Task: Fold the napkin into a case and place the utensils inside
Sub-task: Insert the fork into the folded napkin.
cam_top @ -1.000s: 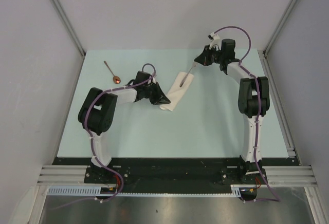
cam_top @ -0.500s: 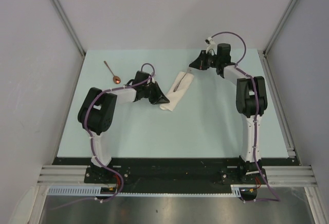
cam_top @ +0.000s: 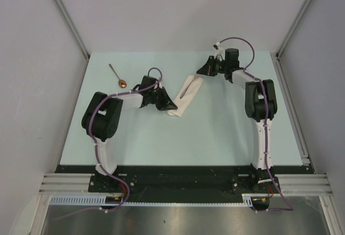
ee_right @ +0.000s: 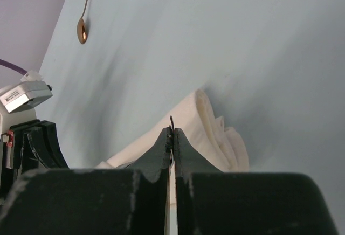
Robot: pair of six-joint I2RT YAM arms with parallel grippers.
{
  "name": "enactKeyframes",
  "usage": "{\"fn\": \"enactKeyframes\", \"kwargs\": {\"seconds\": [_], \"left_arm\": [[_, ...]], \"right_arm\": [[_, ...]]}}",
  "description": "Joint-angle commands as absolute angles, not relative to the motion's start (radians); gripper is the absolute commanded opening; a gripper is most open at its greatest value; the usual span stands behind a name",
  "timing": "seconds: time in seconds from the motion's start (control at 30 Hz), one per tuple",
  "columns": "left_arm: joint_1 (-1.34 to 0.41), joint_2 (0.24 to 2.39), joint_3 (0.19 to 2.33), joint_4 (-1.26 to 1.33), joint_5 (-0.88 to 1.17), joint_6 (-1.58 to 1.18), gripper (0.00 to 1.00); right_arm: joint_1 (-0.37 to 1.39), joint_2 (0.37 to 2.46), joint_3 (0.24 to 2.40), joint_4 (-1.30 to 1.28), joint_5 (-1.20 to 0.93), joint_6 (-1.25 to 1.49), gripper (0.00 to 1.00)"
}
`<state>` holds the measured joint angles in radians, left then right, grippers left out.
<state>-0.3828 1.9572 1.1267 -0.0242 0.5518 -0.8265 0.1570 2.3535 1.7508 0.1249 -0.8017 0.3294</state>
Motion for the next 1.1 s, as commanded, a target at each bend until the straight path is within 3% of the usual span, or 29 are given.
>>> {"fn": "enactKeyframes", "kwargs": {"seconds": [0.0, 0.3, 1.07], "left_arm": [[-0.377, 1.942, 1.121, -0.020, 0.545, -0.801, 0.08], [-0.376, 1.965, 1.123, -0.025, 0.540, -0.793, 0.08], [-0.376, 1.979, 1.124, -0.006, 0.543, -0.798, 0.08]], "right_arm": [[0.127, 2.387, 1.897, 0.115, -0.808, 0.333, 0.00], [0.126, 2.453, 1.979, 0.017, -0.824, 0.264, 0.00], [0.212, 2.379, 1.825, 0.064, -0.824, 0.353, 0.00]]}}
